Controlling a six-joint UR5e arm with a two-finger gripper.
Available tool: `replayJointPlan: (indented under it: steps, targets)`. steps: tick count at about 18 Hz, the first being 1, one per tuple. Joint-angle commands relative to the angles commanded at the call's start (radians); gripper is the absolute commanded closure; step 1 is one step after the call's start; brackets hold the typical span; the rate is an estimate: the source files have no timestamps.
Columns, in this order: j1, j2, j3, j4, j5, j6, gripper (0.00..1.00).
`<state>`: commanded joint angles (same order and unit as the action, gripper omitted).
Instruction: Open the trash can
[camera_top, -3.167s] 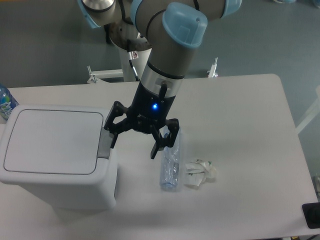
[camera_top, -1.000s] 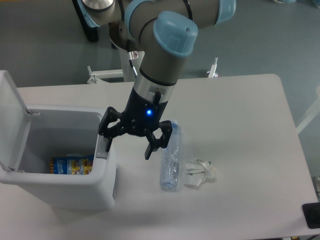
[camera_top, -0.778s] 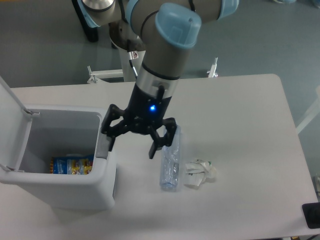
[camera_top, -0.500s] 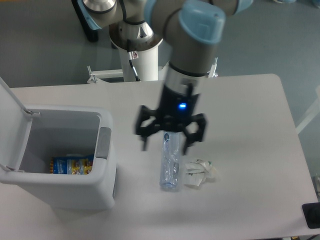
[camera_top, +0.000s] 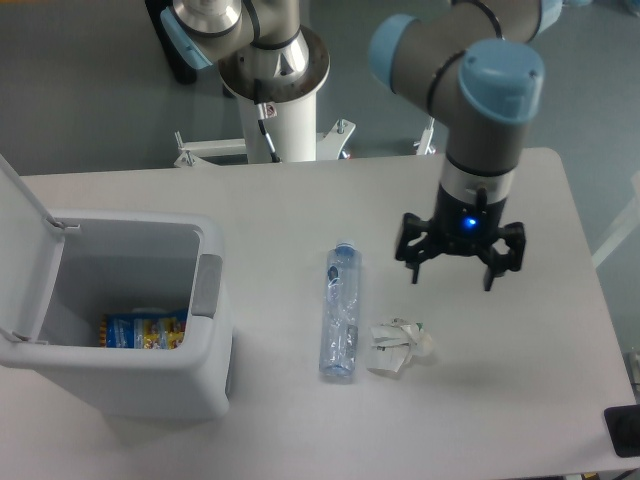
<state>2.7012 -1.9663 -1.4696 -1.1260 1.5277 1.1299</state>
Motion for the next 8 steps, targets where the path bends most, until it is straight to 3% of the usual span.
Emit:
replayJointPlan:
  steps: [2, 8]
  targets:
    - [0.014, -0.012, 0.012, -0.003, 0.014, 0.082, 0.0]
    - [0.012, -0.026, 0.012, 0.018, 0.014, 0.091, 0.0]
